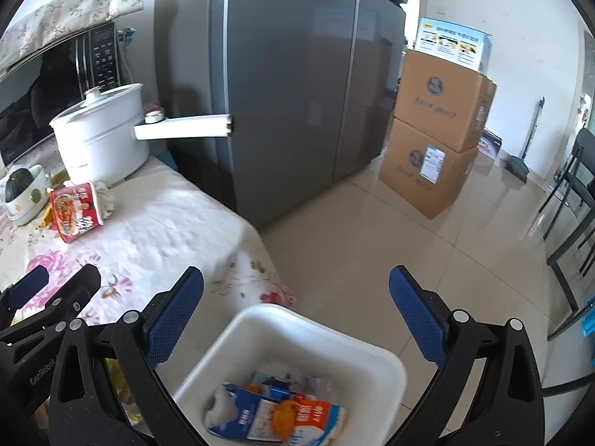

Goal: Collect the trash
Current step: 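Move both tools back toward the table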

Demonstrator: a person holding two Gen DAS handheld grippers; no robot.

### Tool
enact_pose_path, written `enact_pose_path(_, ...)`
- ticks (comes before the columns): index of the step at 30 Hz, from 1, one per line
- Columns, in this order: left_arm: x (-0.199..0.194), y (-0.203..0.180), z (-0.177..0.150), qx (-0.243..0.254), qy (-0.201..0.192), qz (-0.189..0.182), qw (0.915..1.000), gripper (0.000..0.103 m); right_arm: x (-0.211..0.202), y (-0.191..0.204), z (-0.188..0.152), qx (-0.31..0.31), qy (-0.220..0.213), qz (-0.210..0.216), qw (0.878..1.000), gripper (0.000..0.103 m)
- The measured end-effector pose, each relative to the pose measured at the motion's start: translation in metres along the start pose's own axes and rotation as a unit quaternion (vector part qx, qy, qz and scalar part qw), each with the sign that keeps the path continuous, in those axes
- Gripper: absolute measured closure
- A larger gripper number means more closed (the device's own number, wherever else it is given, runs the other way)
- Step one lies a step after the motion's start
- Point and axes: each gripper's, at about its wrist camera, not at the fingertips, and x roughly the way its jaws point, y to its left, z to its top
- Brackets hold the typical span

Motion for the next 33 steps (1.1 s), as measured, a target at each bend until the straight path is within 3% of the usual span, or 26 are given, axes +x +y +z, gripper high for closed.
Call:
enact_pose_path(14,-0.007,0.08,0.017,-0.048,-0.01,0.052,0.9974,0.016,0.009,0.078,0.012,-0.056,-0.046,-0.022,0.997,0.007)
enact_pose_path(33,-0.022,0.204,0.021,-0.11,-0.011,0.136,0.9845,0.016,0.02,0.198,0.02,-0.095,-0.051,0.035,0.994,0.007)
